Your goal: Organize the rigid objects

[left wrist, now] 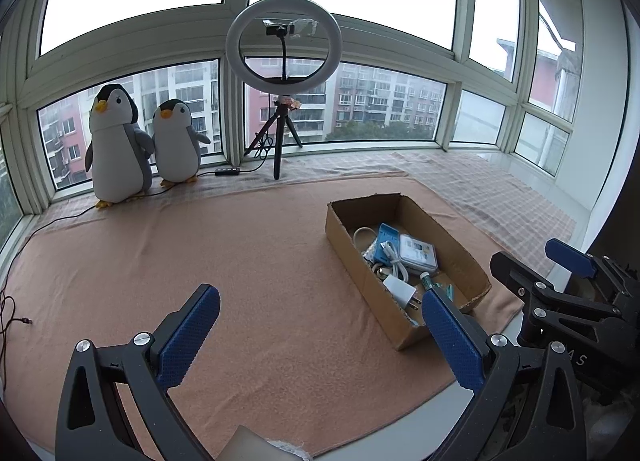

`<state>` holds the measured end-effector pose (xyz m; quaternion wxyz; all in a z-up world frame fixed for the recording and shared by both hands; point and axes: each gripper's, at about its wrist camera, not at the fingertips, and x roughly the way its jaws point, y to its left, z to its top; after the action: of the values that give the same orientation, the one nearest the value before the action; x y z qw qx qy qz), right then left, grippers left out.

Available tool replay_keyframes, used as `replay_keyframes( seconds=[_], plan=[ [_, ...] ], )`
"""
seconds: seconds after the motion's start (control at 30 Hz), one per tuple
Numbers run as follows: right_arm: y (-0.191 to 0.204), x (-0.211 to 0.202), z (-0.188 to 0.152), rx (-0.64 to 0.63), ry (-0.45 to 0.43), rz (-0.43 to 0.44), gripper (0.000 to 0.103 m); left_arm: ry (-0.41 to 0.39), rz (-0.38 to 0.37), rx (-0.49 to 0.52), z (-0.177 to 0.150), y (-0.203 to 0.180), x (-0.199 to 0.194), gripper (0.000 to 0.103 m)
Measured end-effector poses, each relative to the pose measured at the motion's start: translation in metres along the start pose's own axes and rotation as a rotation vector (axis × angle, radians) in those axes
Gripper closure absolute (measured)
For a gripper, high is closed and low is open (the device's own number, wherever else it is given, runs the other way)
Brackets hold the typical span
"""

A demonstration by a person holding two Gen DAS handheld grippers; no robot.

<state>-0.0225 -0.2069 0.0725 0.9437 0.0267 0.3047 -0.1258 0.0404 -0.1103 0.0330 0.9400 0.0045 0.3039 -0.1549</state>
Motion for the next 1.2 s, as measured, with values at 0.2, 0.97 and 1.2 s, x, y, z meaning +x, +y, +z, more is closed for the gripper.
replay_keyframes(
  seconds=[0.2, 0.97, 1.2],
  plan=[
    [0.0001, 0.0006, -0.0003, 0.000, 0.002, -0.001, 0.021, 0.001, -0.002, 0.002, -0.0005, 0.0008, 0.0013, 0.001],
    [-0.0004, 0.0043, -0.0026, 0.001, 0.011, 0.001, 0.021, 0.007, -0.012, 0.008, -0.0017, -0.0018, 0.0028, 0.001],
    [-0.0006, 0.0048, -0.0022, 0.002, 0.012, 0.001, 0.021, 0.008, -0.013, 0.008, -0.0016, -0.0029, 0.0035, 0.001]
  ],
)
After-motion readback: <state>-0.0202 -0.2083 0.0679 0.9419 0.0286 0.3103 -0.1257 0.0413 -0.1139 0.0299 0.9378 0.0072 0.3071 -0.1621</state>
